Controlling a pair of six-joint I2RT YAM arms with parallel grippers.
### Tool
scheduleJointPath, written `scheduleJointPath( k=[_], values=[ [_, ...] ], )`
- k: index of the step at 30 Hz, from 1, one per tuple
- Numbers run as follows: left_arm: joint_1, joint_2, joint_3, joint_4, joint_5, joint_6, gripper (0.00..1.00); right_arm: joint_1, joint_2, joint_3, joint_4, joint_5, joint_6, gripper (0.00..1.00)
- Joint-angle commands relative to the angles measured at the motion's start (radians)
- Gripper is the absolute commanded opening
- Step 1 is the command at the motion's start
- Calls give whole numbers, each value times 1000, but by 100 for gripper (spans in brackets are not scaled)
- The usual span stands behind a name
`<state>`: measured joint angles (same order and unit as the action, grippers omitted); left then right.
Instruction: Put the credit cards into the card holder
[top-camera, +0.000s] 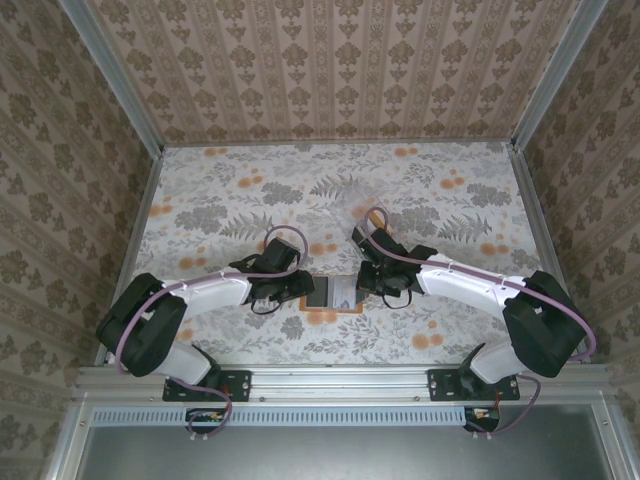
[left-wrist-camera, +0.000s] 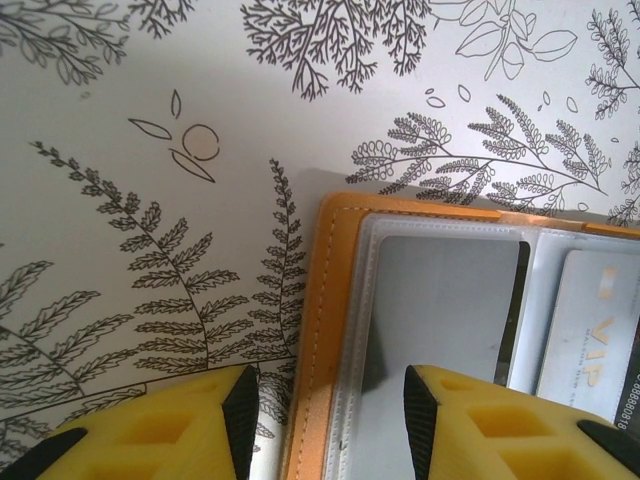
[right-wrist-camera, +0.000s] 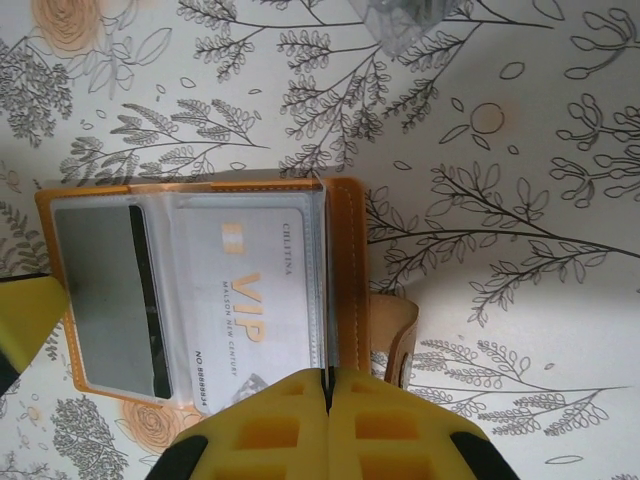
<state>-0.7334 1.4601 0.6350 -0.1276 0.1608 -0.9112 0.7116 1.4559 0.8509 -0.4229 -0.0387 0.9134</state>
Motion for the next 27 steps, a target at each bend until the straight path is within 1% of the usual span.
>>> scheduleJointPath(
  k=[1,8,14,19,27],
  values=[
    [-10,16,18,-1,13,12,45,5,16,13,17,-19,4,0],
    [-12,20,21,0,16,14,44,5,15,8,42,-31,16,0],
    [-13,23,22,4,20,15,43,5,-3,23,23,-29,10,1],
    [-14,24,23,3,17,12,43,5,-7,22,0,5,12,1],
    [-14,36,29,11,23,12,42,5,-4,16,60,-50,25,1]
  ],
)
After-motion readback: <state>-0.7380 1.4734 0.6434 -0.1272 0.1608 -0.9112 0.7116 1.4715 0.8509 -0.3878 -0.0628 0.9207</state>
